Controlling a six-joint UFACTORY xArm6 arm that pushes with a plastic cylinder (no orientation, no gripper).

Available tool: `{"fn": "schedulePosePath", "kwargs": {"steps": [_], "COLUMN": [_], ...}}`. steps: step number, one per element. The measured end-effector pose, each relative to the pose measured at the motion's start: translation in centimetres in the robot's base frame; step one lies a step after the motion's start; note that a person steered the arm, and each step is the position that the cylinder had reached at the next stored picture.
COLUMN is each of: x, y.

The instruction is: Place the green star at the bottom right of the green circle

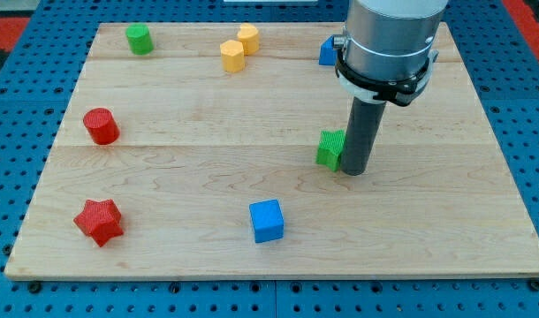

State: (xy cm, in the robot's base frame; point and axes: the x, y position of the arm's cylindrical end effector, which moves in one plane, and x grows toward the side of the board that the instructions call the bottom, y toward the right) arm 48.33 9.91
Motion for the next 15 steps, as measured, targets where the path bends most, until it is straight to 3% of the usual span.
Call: {"fn": "schedulePosePath", "kwargs": {"steps": [2, 4, 6, 7, 8, 9, 10, 11, 12, 14, 15], "x": [0.0, 4.4, -4.8, -3.7, -2.3, -7.1, -10.8, -6.8, -10.8, -16.3, -15.4], "y": [-0.4, -0.1, 0.8, -5.8, -8.5, -17.9, -16.4, -13.1, -9.3, -22.7, -19.7]}}
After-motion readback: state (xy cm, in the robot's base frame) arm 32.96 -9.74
